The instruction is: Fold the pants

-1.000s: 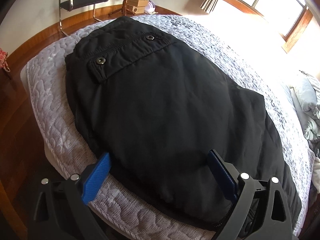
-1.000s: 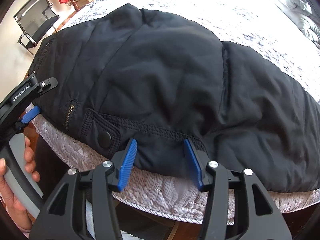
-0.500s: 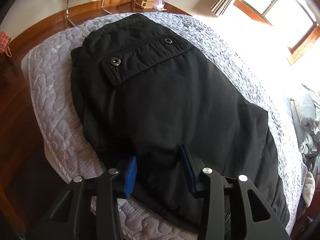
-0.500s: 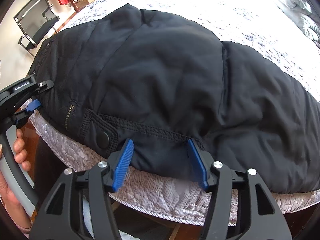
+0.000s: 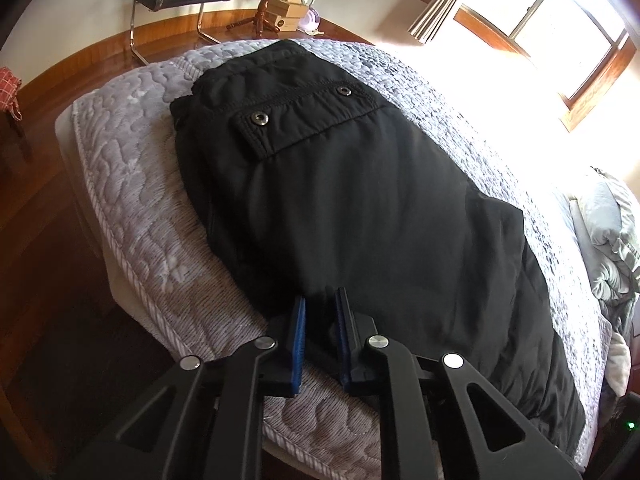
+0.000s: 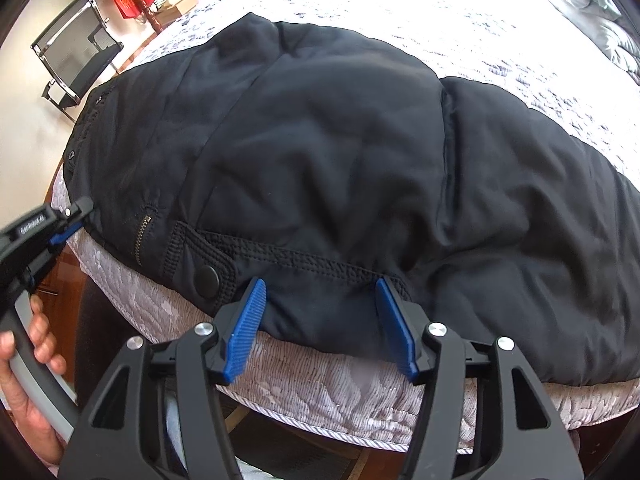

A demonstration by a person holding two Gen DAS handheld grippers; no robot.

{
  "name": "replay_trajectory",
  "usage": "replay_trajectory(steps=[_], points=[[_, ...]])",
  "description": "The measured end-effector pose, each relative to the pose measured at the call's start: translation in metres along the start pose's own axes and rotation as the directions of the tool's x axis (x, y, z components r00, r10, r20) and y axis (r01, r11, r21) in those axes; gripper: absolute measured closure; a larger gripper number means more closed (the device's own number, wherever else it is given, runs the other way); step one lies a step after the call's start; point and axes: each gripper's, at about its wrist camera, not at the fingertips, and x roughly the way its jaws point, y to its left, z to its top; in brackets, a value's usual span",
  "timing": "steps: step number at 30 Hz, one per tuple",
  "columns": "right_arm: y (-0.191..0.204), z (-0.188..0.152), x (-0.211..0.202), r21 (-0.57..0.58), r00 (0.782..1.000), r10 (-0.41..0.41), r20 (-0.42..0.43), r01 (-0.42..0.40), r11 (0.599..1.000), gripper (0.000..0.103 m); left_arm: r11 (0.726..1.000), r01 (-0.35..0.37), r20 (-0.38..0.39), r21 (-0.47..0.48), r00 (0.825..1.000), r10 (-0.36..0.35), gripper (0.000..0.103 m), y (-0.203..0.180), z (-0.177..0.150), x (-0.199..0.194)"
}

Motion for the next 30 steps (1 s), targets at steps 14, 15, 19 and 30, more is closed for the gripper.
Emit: replay_trajectory(steps=[14, 15, 19, 30], points=[[-0.087, -0.019, -0.052, 0.213, 0.990, -0.037, 0.139, 0.007, 0.977, 0.042, 0.940, 0.071, 0.007, 0.335, 0.997, -0.078, 0.014, -0.104, -0.019, -0.029], [-0.099, -0.023, -0.055, 0.245, 0.988, -0.046, 0.145, 0.009, 0.969, 0.042, 0.922, 0.096, -0.037, 0.374, 0.995, -0.089, 0.014, -0.119, -0.028, -0.023], [-0.132, -0.032, -0.066, 0.303, 0.983, -0.097, 0.156, 0.046, 0.952, 0.042, 0.851, 0.111, -0.111, 0.513, 0.992, -0.063, 0.012, -0.175, -0.063, -0.007], [-0.184, -0.049, -0.051, 0.344, 0.985, -0.137, 0.109, 0.092, 0.934, 0.039, 0.712, 0.111, -0.096, 0.693, 0.994, -0.061, 0.004, -0.229, -0.112, 0.013]])
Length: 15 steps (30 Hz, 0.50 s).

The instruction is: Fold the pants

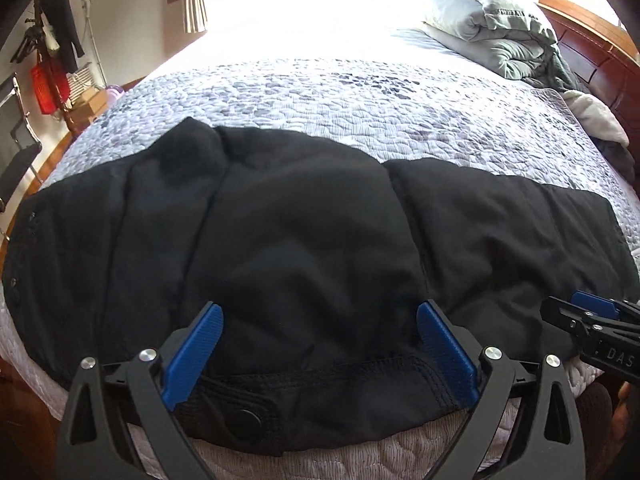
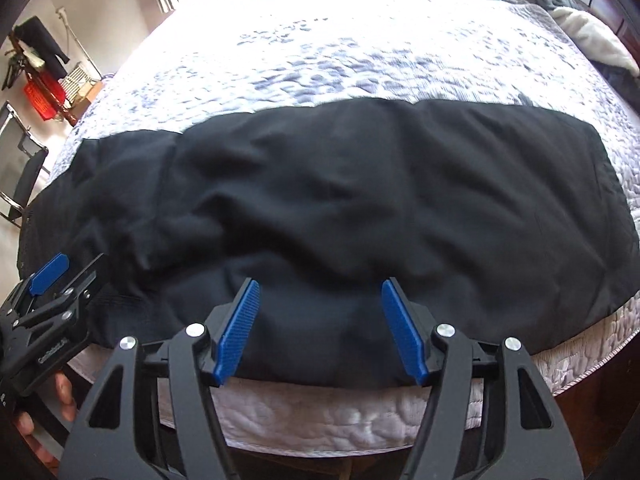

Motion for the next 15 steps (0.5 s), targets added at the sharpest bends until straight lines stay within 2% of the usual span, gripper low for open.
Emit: replay_trajectory(steps=[2, 6, 10, 13, 15], points=[[-0.012, -0.001, -0.005, 0.024, 0.999, 0.039, 0.020, -0.040, 0.999, 0.039, 1.000, -0.006, 0.012, -0.020, 1.000, 0.007, 0.004, 0.002, -0.003, 0.003], [-0.062, -0.011, -0.030, 0.142, 0.997, 0.035, 0.070, -0.045, 0.989, 0.031, 0.999, -0.011, 0.022, -0.042, 1.000, 0.012, 0.004, 0.001, -0.002, 0.001], [-0.136, -0.031, -0.055, 0.313, 0.996, -0.033, 0.079, 0.006, 0.950, 0.031, 0.999, 0.011, 0.007, -0.049, 1.000, -0.011, 0.004, -0.013, 0.003, 0.004], [-0.173, -0.042, -0.060, 0.357, 0.993, -0.111, 0.050, 0.086, 0.930, 0.031, 0.998, 0.056, -0.004, -0.031, 0.998, -0.056, 0.004, -0.034, 0.005, 0.006], [-0.189, -0.048, -0.058, 0.384, 0.991, -0.130, 0.018, 0.113, 0.917, 0.031, 0.997, 0.083, -0.021, -0.005, 0.996, -0.083, 0.004, -0.053, 0.006, 0.007]])
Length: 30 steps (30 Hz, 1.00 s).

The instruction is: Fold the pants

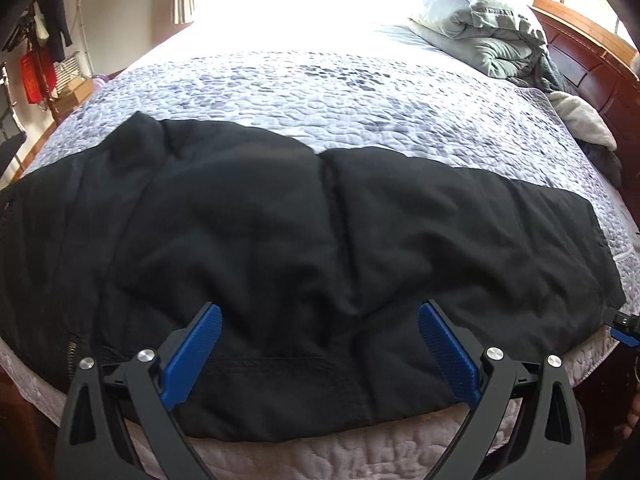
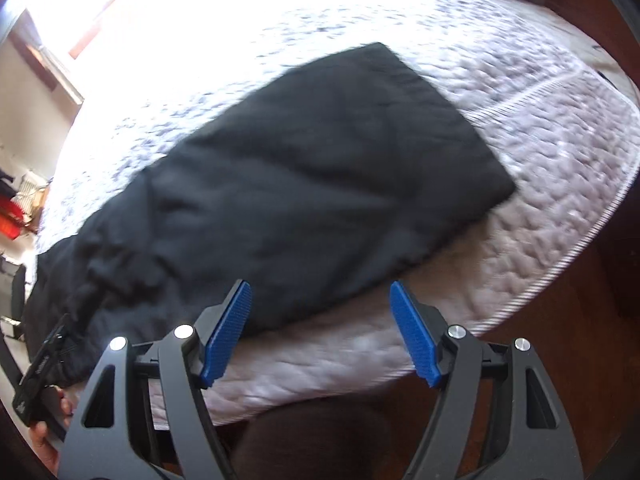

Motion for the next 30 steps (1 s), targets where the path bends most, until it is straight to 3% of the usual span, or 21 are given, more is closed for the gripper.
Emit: replay_trajectory(steps=[5, 8, 13, 18, 19, 20, 22, 24, 28, 30], points=[[-0.021, -0.002, 0.006, 0.027, 1.000, -0.014, -0.019, 0.015, 1.000, 0.031, 0.998, 0.012, -0.012, 0.064, 1.000, -0.011, 0.004, -0.043, -0.003, 0.006], [-0.037, 0.002, 0.013, 0.086, 0.999, 0.028, -0.030, -0.026, 0.996, 0.026, 0.996, 0.014, -0.018, 0.088, 1.000, -0.013, 0.004, -0.058, -0.005, 0.011], [-0.064, 0.015, 0.030, 0.164, 0.995, 0.096, -0.030, -0.090, 0.982, 0.025, 0.996, -0.002, -0.031, 0.093, 1.000, 0.005, 0.004, -0.060, -0.009, 0.018], [-0.073, 0.029, 0.036, 0.194, 0.990, 0.139, 0.034, -0.143, 0.971, 0.023, 0.997, -0.009, -0.044, 0.076, 0.999, 0.013, 0.004, -0.056, -0.009, 0.023], [-0.074, 0.030, 0.035, 0.192, 0.987, 0.150, 0.054, -0.157, 0.969, 0.029, 0.997, -0.011, -0.045, 0.075, 0.999, 0.014, 0.004, -0.057, -0.009, 0.024], [-0.072, 0.034, 0.034, 0.181, 0.984, 0.161, 0.069, -0.171, 0.968, 0.046, 0.997, -0.013, -0.044, 0.078, 0.999, 0.016, 0.004, -0.057, -0.009, 0.024], [-0.076, 0.039, 0.035, 0.183, 0.979, 0.192, 0.071, -0.202, 0.962, 0.058, 0.996, -0.019, -0.042, 0.086, 0.999, 0.022, 0.004, -0.059, -0.010, 0.025], [-0.076, 0.041, 0.030, 0.169, 0.966, 0.245, 0.089, -0.257, 0.951, 0.086, 0.996, -0.021, -0.040, 0.086, 0.999, 0.025, 0.004, -0.059, -0.011, 0.026], [-0.071, 0.047, 0.004, 0.099, 0.950, 0.270, 0.155, -0.287, 0.953, 0.093, 0.997, -0.023, -0.039, 0.075, 0.999, 0.025, 0.004, -0.058, -0.010, 0.027], [-0.068, 0.047, 0.000, 0.087, 0.961, 0.234, 0.150, -0.249, 0.965, 0.093, 0.997, -0.028, -0.036, 0.075, 0.999, 0.031, 0.004, -0.059, -0.010, 0.028]])
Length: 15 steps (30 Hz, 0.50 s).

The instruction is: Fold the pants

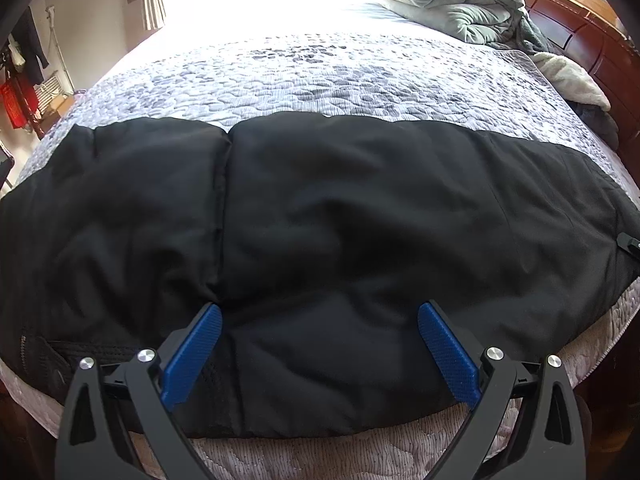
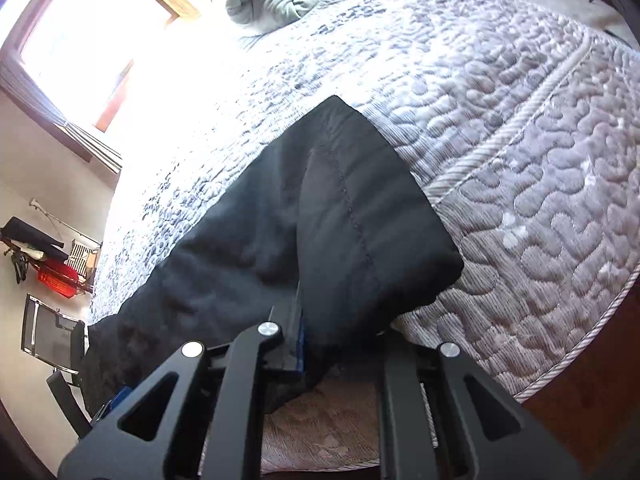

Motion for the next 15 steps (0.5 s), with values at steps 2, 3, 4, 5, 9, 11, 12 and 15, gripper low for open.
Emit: replay_trajectory(steps=[2, 3, 4, 5, 9, 11, 12, 15], points=[[-0.003, 0.002, 0.015, -0.013, 0.997, -0.068, -0.047, 0.068, 0.998, 0.093, 1.000, -0.002, -0.002, 0.008, 1.000, 0.002, 0.004, 0.000, 0.000, 0.000], [-0.004, 0.003, 0.022, -0.002, 0.995, -0.077, -0.058, 0.077, 0.997, 0.093, 1.000, 0.006, -0.005, 0.012, 1.000, -0.006, 0.004, 0.000, 0.001, -0.001], [-0.003, 0.002, 0.022, 0.010, 0.996, -0.072, -0.052, 0.073, 0.997, 0.093, 1.000, 0.015, -0.011, 0.016, 1.000, -0.015, 0.004, 0.002, 0.002, -0.003], [0.003, 0.000, 0.022, 0.014, 0.997, -0.068, -0.043, 0.069, 0.998, 0.094, 1.000, 0.019, -0.013, 0.019, 1.000, -0.019, 0.004, 0.005, 0.003, -0.005], [0.024, 0.005, -0.005, -0.021, 0.998, -0.048, 0.028, 0.049, 0.999, 0.094, 1.000, -0.017, 0.032, 0.001, 0.999, 0.017, 0.004, 0.031, 0.008, -0.024], [0.051, 0.008, -0.018, -0.077, 0.997, -0.037, 0.069, 0.043, 0.996, 0.094, 0.999, -0.049, 0.056, -0.007, 0.997, 0.049, 0.004, 0.048, 0.011, -0.034], [0.068, 0.007, -0.024, -0.113, 0.996, -0.027, 0.089, 0.037, 0.993, 0.094, 0.998, -0.067, 0.063, -0.011, 0.996, 0.067, 0.004, 0.056, 0.011, -0.037], [0.122, 0.000, -0.039, -0.249, 0.991, -0.012, 0.131, 0.045, 0.967, 0.094, 0.993, -0.107, 0.083, -0.050, 0.990, 0.110, 0.004, 0.084, 0.011, -0.048]])
